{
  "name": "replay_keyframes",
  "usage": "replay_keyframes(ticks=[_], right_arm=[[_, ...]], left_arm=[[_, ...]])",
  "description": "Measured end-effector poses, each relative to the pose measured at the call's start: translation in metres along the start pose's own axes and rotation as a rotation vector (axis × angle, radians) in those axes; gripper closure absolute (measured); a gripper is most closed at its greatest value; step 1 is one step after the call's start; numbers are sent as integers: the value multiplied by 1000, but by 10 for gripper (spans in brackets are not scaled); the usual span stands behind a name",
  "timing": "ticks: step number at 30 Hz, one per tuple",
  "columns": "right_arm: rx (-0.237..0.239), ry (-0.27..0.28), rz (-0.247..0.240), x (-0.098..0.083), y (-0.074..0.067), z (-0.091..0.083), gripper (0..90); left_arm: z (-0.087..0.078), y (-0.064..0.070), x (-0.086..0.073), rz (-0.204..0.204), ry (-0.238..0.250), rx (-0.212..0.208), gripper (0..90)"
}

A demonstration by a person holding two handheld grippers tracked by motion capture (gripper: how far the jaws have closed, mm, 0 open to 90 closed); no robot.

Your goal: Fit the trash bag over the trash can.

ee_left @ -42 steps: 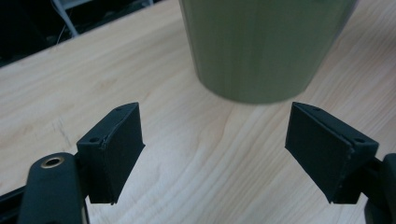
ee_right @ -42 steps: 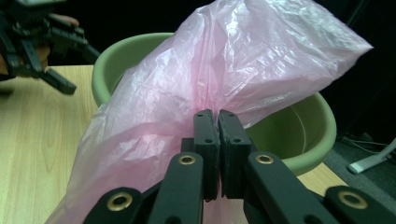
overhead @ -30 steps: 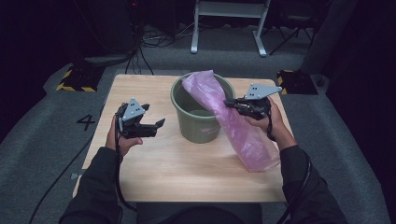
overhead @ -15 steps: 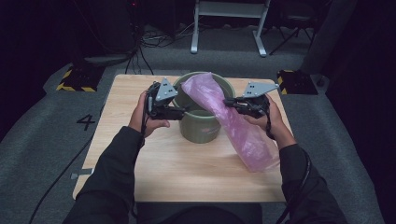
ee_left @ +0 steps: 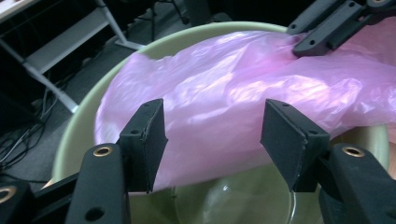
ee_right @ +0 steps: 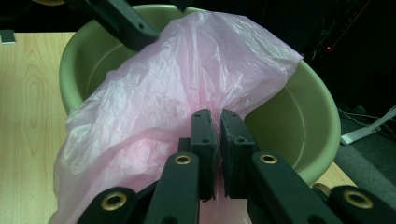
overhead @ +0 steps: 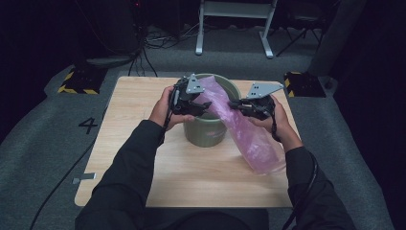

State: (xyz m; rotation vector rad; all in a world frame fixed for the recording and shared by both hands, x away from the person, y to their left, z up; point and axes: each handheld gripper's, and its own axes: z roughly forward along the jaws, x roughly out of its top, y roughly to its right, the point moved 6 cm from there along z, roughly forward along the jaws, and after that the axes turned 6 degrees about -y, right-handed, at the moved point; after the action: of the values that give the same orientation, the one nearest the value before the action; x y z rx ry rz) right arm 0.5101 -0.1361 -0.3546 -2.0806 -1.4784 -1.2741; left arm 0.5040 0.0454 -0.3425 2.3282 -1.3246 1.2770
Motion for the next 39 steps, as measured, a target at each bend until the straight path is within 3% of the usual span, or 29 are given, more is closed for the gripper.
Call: replay_keyframes(ticks=[5, 9, 13, 16, 18, 20, 21, 26, 28, 29, 30, 31, 32, 39], right_arm=[[0, -5, 1, 0, 0, 1, 844], [-3, -10, 5, 1, 1, 2, 841], [-2, -12, 2, 2, 1, 2, 837], [-3, -13, 4, 2, 1, 3, 832], [-1, -9, 7, 2, 1, 4, 827], [-1, -9, 7, 2, 1, 4, 826], [0, -8, 5, 2, 0, 4, 819], [-7, -7, 7, 2, 1, 5, 780], [-27, 7, 28, 0, 3, 3, 695], [-27, 7, 28, 0, 3, 3, 695], [-41, 20, 50, 0, 5, 0, 618], [-41, 20, 50, 0, 5, 0, 618], [-61, 20, 66, -1, 8, -4, 526], [-68, 20, 106, -10, 8, -17, 367]], left_arm=[[5, 5, 2, 35, -8, -20, 398], [7, 6, 4, 50, -7, -24, 320], [11, 6, 5, 71, -17, -30, 329], [13, 5, 4, 87, -24, -42, 425], [15, 4, 3, 118, -36, -38, 575], [17, 5, 3, 134, -49, -54, 656], [20, 5, 2, 152, -78, -27, 705], [25, 4, 0, 160, -98, -35, 855], [27, 4, -2, 161, -107, -38, 895], [27, 4, -2, 161, -107, -38, 897], [28, 4, -3, 167, -111, -41, 899], [28, 4, -3, 167, -111, -41, 899], [28, 2, -4, 165, -117, -36, 900], [29, -4, -7, 145, -125, -32, 900]])
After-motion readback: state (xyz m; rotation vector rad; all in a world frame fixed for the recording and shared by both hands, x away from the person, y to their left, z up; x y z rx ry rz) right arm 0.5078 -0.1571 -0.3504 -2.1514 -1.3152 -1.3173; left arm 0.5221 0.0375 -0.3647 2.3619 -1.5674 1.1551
